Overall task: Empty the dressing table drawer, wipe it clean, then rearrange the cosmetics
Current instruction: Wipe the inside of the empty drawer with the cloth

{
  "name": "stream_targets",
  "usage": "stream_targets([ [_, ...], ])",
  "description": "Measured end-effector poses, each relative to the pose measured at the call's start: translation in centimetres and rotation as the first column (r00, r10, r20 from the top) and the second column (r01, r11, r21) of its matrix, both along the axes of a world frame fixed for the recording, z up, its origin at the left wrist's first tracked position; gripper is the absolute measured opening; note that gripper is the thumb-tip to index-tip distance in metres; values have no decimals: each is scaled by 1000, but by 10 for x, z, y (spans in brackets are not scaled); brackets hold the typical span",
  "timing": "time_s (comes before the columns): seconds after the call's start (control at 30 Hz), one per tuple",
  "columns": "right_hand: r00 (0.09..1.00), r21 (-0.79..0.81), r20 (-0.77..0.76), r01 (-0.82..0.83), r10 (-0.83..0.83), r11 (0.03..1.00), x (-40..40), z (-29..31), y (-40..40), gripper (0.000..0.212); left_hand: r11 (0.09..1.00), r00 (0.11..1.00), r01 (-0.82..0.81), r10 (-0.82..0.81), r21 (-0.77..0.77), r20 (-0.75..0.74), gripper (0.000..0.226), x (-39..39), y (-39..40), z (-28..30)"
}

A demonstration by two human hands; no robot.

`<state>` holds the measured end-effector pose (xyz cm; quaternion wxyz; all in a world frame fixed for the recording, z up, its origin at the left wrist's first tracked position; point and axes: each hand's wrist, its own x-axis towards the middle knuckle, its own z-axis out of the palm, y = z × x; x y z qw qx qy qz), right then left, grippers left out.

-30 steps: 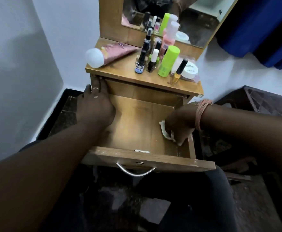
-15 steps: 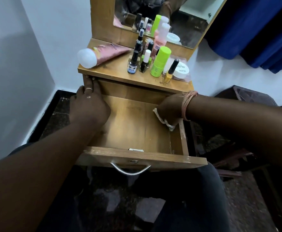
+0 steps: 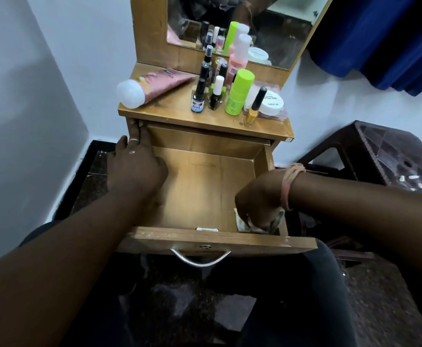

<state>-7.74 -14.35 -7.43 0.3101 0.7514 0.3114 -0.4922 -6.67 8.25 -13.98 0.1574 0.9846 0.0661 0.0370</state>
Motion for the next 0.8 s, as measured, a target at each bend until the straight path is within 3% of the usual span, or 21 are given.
stream_targets([
  [0.1,960,194,-76,278,-268,941,14,24,-13,26,999,999,4,-5,-42,-32,77,-1,3,11],
  [0.2,790,426,-248,608,-560,669,24,36,-27,16,998,995,13,-19,-69,-96,39,11,13,30],
  [0.3,660,560,-381,722,-648,406,28,25,-20,16,952,981,-54,-5,-301,-192,25,19,23,47],
  [0.4,617,598,-476,750,-627,284,26,7,9,15,919,969,-74,-25,-388,-244,28,11,26,51],
  [0.47,622,599,-514,753,-591,271,26,1,28,14,907,966,-69,-43,-416,-253,28,8,25,50],
  [0.57,703,608,-511,702,-495,369,29,5,37,11,917,974,-85,-6,-390,-227,27,11,22,49],
  [0.63,705,582,-549,708,-449,401,37,12,37,11,907,980,-126,50,-403,-194,27,12,21,48],
  [0.73,683,561,-586,730,-435,390,44,8,38,17,836,982,-181,121,-518,-147,26,8,19,46],
  [0.8,715,596,-572,699,-402,395,39,-4,51,23,795,977,-211,153,-569,-149,28,5,17,46],
])
